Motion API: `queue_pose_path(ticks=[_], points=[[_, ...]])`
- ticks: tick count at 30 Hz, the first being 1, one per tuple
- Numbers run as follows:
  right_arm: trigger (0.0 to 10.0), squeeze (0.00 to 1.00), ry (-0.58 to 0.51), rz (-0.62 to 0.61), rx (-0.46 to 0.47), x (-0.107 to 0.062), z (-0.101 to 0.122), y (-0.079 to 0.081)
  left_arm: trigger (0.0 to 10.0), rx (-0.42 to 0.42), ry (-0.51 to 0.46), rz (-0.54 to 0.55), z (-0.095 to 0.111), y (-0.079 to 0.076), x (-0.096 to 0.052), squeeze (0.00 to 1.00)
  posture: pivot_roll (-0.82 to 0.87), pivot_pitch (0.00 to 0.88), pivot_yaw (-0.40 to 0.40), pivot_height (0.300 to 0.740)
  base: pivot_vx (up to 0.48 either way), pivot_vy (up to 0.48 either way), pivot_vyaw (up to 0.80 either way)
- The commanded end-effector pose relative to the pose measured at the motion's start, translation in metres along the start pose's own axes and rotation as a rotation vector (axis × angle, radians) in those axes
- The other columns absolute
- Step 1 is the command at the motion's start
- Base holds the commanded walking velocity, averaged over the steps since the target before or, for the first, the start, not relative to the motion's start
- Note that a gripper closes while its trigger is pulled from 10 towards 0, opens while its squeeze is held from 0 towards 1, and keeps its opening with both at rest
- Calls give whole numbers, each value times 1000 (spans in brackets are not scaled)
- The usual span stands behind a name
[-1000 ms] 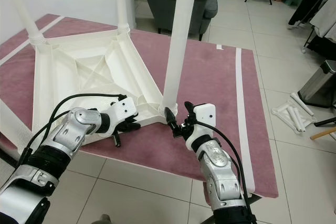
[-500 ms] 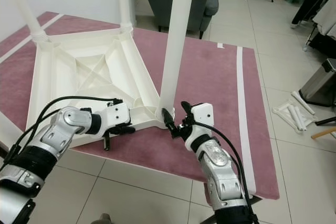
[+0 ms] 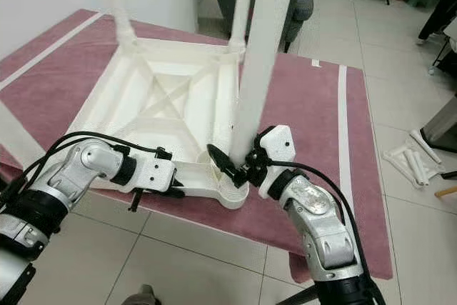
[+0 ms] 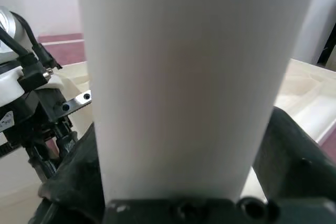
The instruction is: Building children table
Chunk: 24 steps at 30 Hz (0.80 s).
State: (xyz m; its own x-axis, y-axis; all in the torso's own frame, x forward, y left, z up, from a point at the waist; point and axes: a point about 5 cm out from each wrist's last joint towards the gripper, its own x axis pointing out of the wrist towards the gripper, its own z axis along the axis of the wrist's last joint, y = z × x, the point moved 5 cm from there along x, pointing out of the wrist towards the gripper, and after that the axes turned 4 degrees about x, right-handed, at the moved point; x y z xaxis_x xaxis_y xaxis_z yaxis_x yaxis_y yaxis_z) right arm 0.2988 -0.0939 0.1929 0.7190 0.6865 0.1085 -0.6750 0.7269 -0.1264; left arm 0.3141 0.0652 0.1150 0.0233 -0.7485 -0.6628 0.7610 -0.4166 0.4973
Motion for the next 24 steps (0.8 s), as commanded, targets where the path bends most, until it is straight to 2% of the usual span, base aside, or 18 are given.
queue_pose_path(ticks=[1, 4, 5, 11, 15, 16, 19, 20, 21, 24], points=[[10000, 0, 17, 33, 12, 2, -1, 6, 0, 312, -59, 10, 39, 23, 3, 0, 159, 0, -30, 740, 0, 0, 0], [10000, 0, 26, 41, 13, 2, -1, 7, 0, 285, -38, 30, 35, 27, 3, 0, 156, 0, -29, 740, 0, 0, 0], [10000, 0, 34, 46, 7, 2, -1, 7, 10000, 264, -9, 38, 29, 28, 4, 0, 153, 0, -29, 740, 0, 0, 0], [10000, 0, 50, 58, -6, 3, -1, 5, 10000, 217, 10, 49, 19, 25, 3, 0, 154, 0, -30, 740, 0, 0, 0], [10000, 0, 55, 63, -9, 3, -1, 4, 10000, 215, 7, 38, 16, 23, 3, 0, 156, 0, -32, 740, 0, 0, 0], [10000, 0, 60, 69, -10, 4, -1, 5, 10000, 181, -4, 63, 14, 22, 2, 1000, 166, 0, -40, 740, 0, 0, 0], [10000, 0, 69, 85, -10, 5, -3, 6, 10000, 85, -40, 145, 12, 25, 0, 1000, 168, 0, -42, 740, 0, 0, 0], [10000, 0, 71, 88, -10, 6, -4, 7, 10000, 48, -65, 186, 16, 30, -1, 0, 171, 0, -44, 740, 0, 0, 0], [10000, 0, 73, 90, -9, 6, -4, 8, 10000, 16, -90, 228, 20, 36, -2, 0, 171, 0, -44, 740, 0, 0, 0], [10000, 0, 75, 91, -7, 6, -5, 8, 10000, -17, -103, 266, 22, 41, -2, 0, 174, 3, -49, 740, 0, 0, 0]])
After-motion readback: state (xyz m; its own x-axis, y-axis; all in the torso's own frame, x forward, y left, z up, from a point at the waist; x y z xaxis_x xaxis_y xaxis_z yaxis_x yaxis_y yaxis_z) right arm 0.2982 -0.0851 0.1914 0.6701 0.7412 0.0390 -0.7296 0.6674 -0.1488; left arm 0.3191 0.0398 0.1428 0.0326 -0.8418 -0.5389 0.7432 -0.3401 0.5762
